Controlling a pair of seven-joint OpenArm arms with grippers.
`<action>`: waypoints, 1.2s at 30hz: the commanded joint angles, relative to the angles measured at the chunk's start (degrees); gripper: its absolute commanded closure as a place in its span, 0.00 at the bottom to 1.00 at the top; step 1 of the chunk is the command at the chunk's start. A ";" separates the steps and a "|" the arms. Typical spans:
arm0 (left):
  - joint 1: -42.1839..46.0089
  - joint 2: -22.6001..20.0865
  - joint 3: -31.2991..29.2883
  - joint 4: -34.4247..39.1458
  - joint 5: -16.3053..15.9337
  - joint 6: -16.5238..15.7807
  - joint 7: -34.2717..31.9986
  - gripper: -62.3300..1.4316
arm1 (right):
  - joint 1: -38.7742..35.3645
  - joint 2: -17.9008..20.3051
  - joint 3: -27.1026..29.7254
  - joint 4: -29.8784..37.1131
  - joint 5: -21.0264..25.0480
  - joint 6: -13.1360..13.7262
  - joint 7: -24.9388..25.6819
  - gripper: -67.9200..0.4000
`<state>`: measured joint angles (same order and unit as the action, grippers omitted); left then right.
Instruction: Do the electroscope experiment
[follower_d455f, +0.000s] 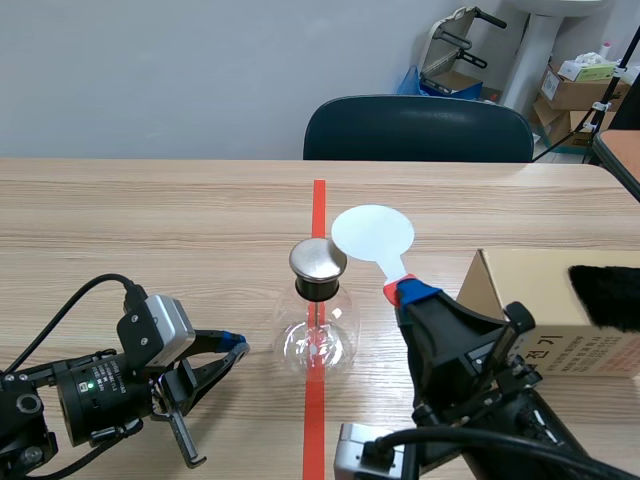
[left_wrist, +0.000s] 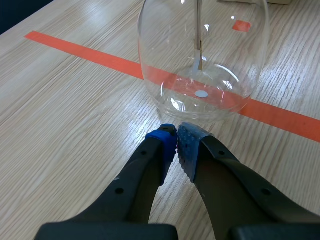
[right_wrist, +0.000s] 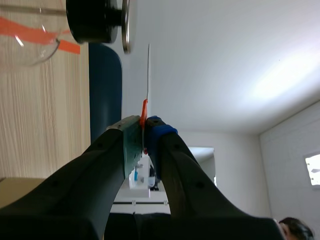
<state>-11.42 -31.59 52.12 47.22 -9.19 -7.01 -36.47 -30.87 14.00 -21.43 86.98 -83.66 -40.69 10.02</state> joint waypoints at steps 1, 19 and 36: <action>-0.33 0.13 -0.17 0.39 -0.15 0.26 -0.90 0.89 | 0.09 0.61 0.15 1.33 -0.04 -0.37 1.27 0.98; -0.33 0.13 -0.17 0.39 -0.15 0.26 -0.90 0.89 | 0.09 0.61 0.11 1.31 -0.04 -0.17 11.15 0.98; -0.33 0.13 -0.17 0.39 -0.15 0.26 -0.92 0.89 | 0.09 0.61 0.11 1.31 -0.04 -0.17 10.25 0.98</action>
<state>-11.42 -31.57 52.12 47.22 -9.19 -7.01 -36.47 -30.87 14.00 -21.43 86.98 -83.66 -40.42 20.88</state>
